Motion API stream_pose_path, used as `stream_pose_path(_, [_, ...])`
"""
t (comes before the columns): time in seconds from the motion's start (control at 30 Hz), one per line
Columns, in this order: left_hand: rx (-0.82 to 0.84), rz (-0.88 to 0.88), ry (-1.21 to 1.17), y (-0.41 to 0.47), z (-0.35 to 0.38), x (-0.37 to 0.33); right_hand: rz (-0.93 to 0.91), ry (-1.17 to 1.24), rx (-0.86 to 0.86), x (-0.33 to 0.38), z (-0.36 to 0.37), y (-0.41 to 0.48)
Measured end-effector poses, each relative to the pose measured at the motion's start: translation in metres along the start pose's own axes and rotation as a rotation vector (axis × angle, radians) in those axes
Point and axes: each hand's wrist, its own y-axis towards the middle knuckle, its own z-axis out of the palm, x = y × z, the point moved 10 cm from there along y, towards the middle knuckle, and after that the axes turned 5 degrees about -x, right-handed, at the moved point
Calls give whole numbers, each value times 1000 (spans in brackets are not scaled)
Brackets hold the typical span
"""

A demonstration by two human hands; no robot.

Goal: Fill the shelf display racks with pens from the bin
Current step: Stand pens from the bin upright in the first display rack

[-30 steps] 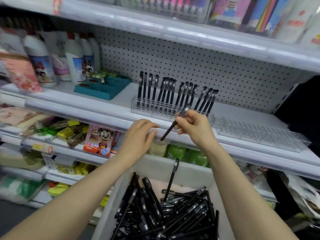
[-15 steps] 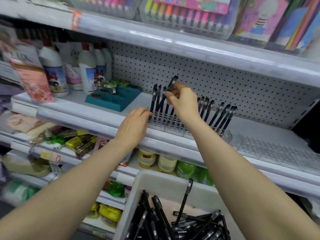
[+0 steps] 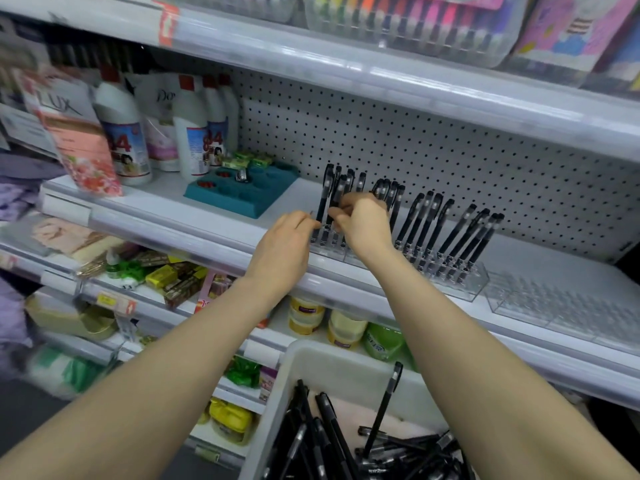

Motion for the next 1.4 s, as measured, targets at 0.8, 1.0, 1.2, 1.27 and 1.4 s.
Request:
stream_pose_path(0.8, [212,-49,-60,-157,64,-75,119,-149,-17,-131,-48,-218])
stream_pose_path(1.0, [206,-27,-19,-158,62,-79,115,-95,0,-124,-40,-219])
stream_pose_path(1.2, [227,-36,-31,-156,61,-79,203,79,187,-124,-23,-226])
stream_pose_path(1.27, [228,-44,-36,-157,60,-79,250,109,317,-127,-7,-232])
stream_pose_path(1.4, [351,-18,-35,-151,62,-81,227,111,444,-118,-6,-227])
